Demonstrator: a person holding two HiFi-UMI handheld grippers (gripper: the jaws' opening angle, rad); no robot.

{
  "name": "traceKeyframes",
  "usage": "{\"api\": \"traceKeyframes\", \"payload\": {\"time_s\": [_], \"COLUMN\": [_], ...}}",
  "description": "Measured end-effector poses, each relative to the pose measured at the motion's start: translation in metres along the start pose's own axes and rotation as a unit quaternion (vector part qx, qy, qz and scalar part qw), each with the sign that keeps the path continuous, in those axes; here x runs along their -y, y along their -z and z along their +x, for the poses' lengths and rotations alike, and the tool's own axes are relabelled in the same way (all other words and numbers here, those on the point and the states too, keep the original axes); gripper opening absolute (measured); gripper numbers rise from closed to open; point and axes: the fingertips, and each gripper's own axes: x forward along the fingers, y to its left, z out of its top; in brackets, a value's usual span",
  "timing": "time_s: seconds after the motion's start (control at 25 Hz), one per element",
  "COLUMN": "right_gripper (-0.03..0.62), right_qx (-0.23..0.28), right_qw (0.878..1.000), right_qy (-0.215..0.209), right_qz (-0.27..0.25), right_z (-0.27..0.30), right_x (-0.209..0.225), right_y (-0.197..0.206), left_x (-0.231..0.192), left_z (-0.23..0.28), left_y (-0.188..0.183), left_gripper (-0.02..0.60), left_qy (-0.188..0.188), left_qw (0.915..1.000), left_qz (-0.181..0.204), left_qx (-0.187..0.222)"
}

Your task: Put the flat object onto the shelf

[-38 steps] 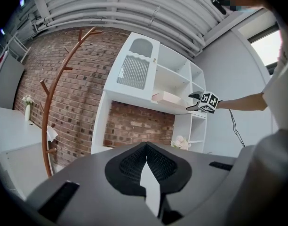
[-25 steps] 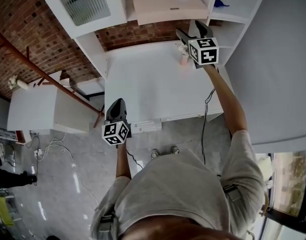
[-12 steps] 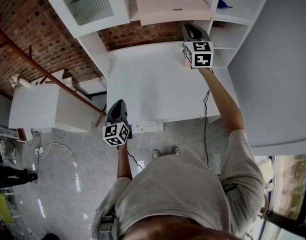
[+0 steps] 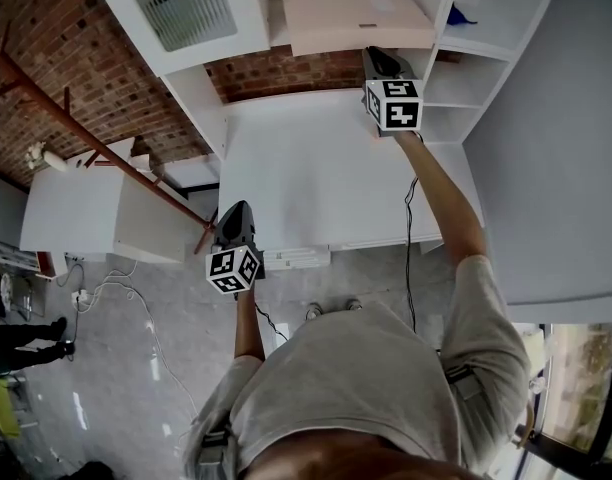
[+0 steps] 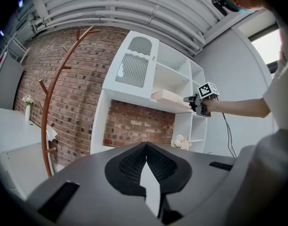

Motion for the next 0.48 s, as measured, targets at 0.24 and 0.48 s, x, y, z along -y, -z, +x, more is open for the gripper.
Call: {"api": "traceKeyframes", "payload": {"time_s": [0.24, 0.48], "right_gripper": [0.044, 0.044], "right_qx": [-0.006, -0.002], "right_qw": [1.0, 1.0], "right_qy": [0.002, 0.004], "right_qz": [0.0, -0.003], "right_z": [0.024, 0.04], "right_x": [0.001, 0.003], "right_y": [0.004, 0.006], "left_x": [-0.009, -0.014], "left_z": [0.005, 0.01], "left_y": [0.001, 0.005], "left_gripper": [0.015, 0.015], "left_qy": [-0.011, -0.018], "left_qw": [0.9999, 0.9998], "left_qz": [-0.004, -0.007], "left_qx": [-0.001, -0.002]}}
